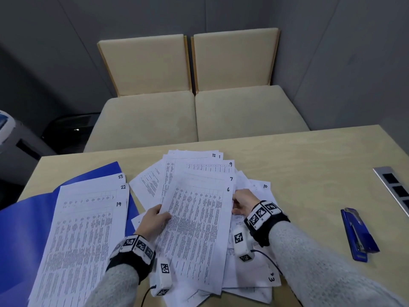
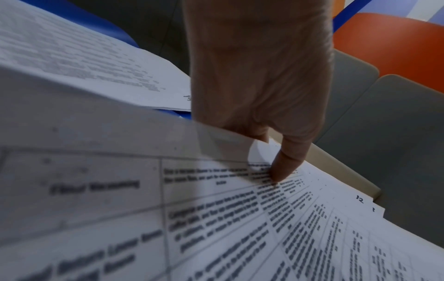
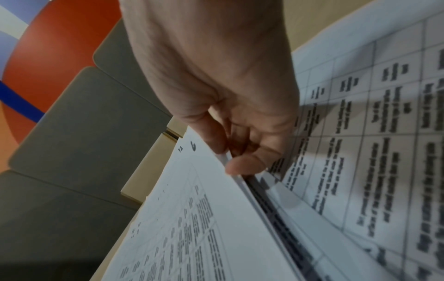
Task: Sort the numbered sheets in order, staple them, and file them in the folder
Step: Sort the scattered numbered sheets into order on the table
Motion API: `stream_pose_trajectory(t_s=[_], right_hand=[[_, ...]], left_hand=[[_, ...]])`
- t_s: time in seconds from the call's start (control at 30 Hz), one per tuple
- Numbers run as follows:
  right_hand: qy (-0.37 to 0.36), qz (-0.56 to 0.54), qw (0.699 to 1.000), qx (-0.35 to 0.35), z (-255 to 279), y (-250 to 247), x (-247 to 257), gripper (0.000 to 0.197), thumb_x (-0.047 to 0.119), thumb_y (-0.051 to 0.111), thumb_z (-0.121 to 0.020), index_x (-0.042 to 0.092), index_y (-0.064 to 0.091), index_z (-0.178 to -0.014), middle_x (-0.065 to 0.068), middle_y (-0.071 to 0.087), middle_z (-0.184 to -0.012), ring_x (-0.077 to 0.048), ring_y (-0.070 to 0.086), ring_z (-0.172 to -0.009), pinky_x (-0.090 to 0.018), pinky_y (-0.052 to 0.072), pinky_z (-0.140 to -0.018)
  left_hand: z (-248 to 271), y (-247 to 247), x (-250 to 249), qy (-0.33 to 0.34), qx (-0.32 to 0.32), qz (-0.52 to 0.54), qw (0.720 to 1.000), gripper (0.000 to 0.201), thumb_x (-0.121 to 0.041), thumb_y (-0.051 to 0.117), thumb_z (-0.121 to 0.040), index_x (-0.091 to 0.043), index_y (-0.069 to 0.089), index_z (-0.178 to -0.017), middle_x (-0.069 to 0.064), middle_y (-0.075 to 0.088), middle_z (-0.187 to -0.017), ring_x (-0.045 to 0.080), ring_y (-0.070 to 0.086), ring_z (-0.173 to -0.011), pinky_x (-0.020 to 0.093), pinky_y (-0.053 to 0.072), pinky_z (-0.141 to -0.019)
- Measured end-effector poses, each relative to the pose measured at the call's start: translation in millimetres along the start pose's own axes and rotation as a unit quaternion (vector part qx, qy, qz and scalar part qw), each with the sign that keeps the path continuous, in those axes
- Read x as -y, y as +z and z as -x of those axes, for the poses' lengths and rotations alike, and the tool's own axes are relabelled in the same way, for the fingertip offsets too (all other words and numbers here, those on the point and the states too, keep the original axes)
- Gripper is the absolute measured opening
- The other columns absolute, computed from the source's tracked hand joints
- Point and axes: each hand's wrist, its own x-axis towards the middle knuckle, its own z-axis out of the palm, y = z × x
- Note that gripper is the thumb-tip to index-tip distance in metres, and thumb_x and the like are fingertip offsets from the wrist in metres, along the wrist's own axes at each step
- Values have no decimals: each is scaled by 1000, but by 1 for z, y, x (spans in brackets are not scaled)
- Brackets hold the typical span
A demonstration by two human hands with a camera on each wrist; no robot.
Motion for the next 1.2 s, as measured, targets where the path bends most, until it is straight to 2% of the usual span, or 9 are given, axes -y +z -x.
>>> stream_pose_trajectory(t_s=[0.27, 0.33, 0.43, 0.6, 0.7, 0.8, 0.97, 1.07, 1.2], right_hand=[[-45, -87, 995, 18, 13, -1, -6, 51, 58, 45, -90, 12, 64, -80, -5, 60, -66, -18, 51, -50, -24, 39, -44], [-85, -11, 996, -4, 9, 2, -13, 36, 45, 57, -88, 9, 58, -96, -8, 57, -83, -21, 51, -62, -25, 41, -47], [-148, 131, 977, -75, 7, 9, -23, 2, 10, 51, -87, 11, 49, -85, -8, 57, -84, -23, 52, -68, -28, 42, -58], [-192, 134, 969, -79, 16, -5, -26, 12, 19, 54, -90, 14, 54, -101, -3, 59, -93, -21, 57, -77, -28, 46, -67], [-179, 103, 956, -207, 24, -47, -34, 13, 12, 49, -92, 16, 60, -97, -3, 61, -97, -20, 59, -77, -28, 50, -63], [-137, 142, 928, -317, 19, -94, -57, 16, 10, 51, -86, 18, 61, -94, -5, 63, -107, -27, 61, -94, -31, 50, -81], [-110, 144, 964, -196, 33, -110, -84, 21, 23, 53, -90, 9, 67, -93, -5, 67, -95, -21, 59, -89, -28, 42, -77], [-127, 127, 956, -231, 29, -109, -71, 22, 16, 49, -93, 5, 65, -86, -10, 64, -88, -22, 56, -83, -27, 40, -65], [-105, 30, 957, -268, 5, -109, -38, 26, 7, 55, -85, 7, 66, -108, -13, 65, -110, -32, 60, -101, -33, 48, -90]], left_hand=[[-4, 3, 4, 18, -40, -82, 996, 7, -15, 57, -90, -11, 61, -86, 8, 68, -87, 27, 62, -84, 30, 42, -65], [-2, 7, 2, 27, -59, -99, 993, 7, -15, 58, -89, -13, 58, -83, 6, 65, -82, 27, 59, -80, 29, 39, -61], [0, 12, 2, 37, -95, -103, 989, 21, -11, 62, -87, -12, 46, -99, 5, 57, -81, 28, 57, -70, 29, 38, -56], [-7, 10, 10, 14, -85, -89, 992, 42, -3, 60, -85, -14, 35, -116, 11, 59, -88, 31, 59, -73, 35, 46, -66], [-12, 7, 11, 8, -58, -107, 993, 25, -5, 58, -87, -6, 50, -110, 16, 63, -103, 32, 60, -91, 41, 49, -83], [-10, 7, 13, 24, -52, -105, 993, 24, -5, 55, -89, -7, 50, -112, 15, 62, -104, 31, 59, -92, 42, 48, -84], [-3, 8, 19, 53, -45, -79, 995, 23, -5, 53, -92, -8, 49, -115, 16, 61, -101, 29, 58, -83, 42, 48, -79], [-3, 7, 21, 57, -31, -74, 995, 21, -6, 54, -93, -9, 49, -113, 17, 61, -98, 27, 55, -77, 43, 49, -74], [1, 8, 17, 60, -20, -64, 996, 21, -2, 53, -93, -6, 49, -113, 8, 55, -79, 23, 50, -67, 47, 50, -71]])
